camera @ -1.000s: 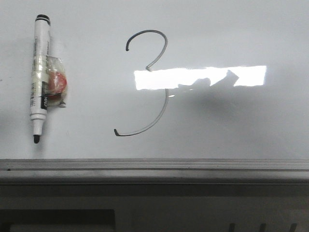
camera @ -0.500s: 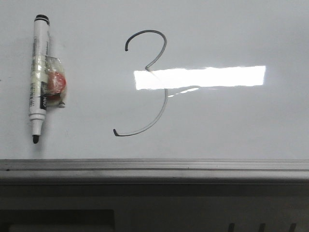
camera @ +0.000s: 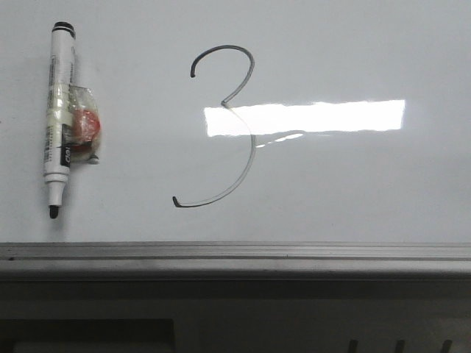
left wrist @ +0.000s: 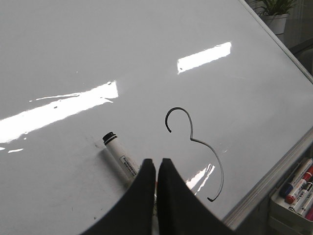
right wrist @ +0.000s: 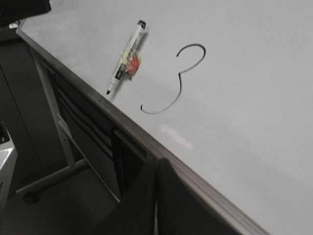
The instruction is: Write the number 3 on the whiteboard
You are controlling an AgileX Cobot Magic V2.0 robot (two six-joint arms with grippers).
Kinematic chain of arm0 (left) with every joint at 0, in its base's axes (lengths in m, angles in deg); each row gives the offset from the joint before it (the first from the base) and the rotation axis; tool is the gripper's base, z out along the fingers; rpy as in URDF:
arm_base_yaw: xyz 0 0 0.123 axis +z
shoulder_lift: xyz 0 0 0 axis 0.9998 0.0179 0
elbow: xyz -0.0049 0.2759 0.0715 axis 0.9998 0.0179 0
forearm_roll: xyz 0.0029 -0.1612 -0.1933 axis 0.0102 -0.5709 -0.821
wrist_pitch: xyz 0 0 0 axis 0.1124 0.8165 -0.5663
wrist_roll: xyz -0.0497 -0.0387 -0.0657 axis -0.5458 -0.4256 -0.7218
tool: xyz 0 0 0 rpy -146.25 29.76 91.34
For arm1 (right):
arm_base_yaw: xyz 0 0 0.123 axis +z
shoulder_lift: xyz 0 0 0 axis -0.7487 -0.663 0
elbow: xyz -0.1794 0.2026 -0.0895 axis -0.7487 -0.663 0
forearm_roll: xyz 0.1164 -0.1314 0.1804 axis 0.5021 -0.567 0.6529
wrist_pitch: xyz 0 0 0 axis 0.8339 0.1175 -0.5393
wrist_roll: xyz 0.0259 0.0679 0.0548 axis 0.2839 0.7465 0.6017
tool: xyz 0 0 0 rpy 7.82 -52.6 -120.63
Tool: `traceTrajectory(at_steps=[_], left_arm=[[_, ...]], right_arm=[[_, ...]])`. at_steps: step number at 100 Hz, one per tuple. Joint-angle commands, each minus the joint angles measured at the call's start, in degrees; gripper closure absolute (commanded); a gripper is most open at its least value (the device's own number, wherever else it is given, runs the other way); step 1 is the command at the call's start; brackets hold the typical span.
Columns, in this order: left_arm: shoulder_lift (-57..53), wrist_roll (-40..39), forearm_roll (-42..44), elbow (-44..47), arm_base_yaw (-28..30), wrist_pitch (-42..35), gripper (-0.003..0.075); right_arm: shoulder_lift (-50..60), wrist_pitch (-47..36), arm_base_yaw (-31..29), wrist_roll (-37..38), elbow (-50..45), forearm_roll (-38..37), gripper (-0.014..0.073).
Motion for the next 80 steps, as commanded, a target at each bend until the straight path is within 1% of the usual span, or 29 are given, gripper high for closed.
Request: traceTrajectory(at_steps=[1, 48, 68, 74, 80], left_arm=[[0.5, -0.2, 0.0, -1.5, 0.1, -4.9, 0.0741], [0.5, -0.2, 0.0, -1.2, 0.1, -4.9, 0.0741], [0.5, -0.2, 0.0, 2.1, 0.1, -5.2, 0.0741], [0.5, -0.2, 0.0, 3.0, 1.1, -5.0, 0.0741], [0.5, -0.3, 0.1, 3.9, 3.8, -4.7, 0.0741]], right_arm=[[-0.7, -2.4, -0.4, -0.2, 1.4, 0.5, 0.0648], [-0.7, -2.4, -0.4, -0.2, 1.4, 0.5, 0.0648], [-0.7, -2.4, -0.4, -0.2, 1.4, 0.5, 0.0648], [-0.7, -2.4, -0.4, -0.2, 1.4, 0.5, 0.0648], [-0.7, -2.4, -0.4, -0.2, 1.4, 0.5, 0.0648]])
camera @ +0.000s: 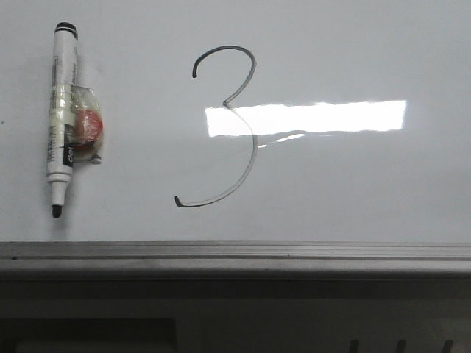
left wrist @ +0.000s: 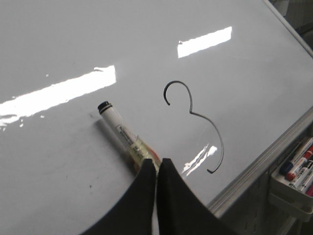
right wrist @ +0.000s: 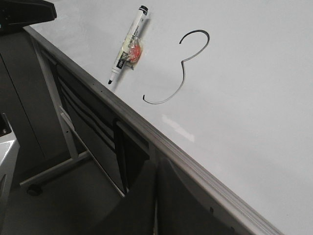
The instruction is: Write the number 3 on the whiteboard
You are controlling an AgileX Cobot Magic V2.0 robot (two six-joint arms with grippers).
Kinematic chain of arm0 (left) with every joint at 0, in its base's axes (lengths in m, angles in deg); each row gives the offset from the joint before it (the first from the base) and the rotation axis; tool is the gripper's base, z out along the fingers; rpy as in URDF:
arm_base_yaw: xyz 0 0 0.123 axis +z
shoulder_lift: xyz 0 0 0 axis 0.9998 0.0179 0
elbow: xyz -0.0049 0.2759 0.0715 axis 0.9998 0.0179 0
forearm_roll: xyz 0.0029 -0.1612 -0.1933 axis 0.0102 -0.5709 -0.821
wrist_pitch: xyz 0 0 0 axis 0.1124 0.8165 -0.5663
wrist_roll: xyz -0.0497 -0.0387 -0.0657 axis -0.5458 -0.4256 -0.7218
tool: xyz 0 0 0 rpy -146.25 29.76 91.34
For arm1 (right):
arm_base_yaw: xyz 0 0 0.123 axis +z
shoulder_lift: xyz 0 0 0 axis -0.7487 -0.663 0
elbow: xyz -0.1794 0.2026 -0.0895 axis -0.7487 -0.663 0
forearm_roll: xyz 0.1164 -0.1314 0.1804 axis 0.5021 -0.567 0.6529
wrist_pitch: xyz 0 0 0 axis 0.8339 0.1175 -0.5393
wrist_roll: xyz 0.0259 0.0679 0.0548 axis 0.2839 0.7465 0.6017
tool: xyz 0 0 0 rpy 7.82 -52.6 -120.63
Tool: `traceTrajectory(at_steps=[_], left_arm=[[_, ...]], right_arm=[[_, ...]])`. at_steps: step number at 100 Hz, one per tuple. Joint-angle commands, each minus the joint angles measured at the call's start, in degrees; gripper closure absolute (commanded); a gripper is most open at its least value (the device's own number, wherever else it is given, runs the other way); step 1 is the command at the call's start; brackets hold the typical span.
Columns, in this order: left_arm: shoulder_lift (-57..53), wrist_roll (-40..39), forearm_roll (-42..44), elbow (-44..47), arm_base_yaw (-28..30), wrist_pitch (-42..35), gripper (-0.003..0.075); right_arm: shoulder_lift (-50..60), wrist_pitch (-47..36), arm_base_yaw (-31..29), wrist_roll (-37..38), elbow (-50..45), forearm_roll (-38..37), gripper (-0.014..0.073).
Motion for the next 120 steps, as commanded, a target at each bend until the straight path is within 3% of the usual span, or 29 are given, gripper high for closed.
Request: traceTrajectory(at_steps=[1, 61, 74, 90, 120], left_arm=[[0.5, -0.3, 0.1, -0.2, 3.2, -4.2, 0.0741], [-13.6, -4.8, 3.0, 11.3, 41.1, -4.7, 0.0741], [-13.6, -9.2, 4.2, 14.5, 42.8, -4.3, 0.0741], [-13.6, -9.7, 4.3, 14.4, 42.3, 7.2, 0.0741], [-13.6, -9.7, 4.2, 14.4, 42.3, 6.7, 0.0741]], right_arm=[[-0.7, -3.9, -0.4, -0.2, 1.4, 0.0, 0.0648], [-0.7, -3.9, -0.4, -0.2, 1.4, 0.0, 0.0648], [-0.7, -3.9, -0.4, -0.2, 1.4, 0.0, 0.0648], [-0.7, -3.8, -0.4, -0.2, 1.4, 0.0, 0.0648], [-0.7, -3.8, -0.4, -0.2, 1.4, 0.0, 0.0648]])
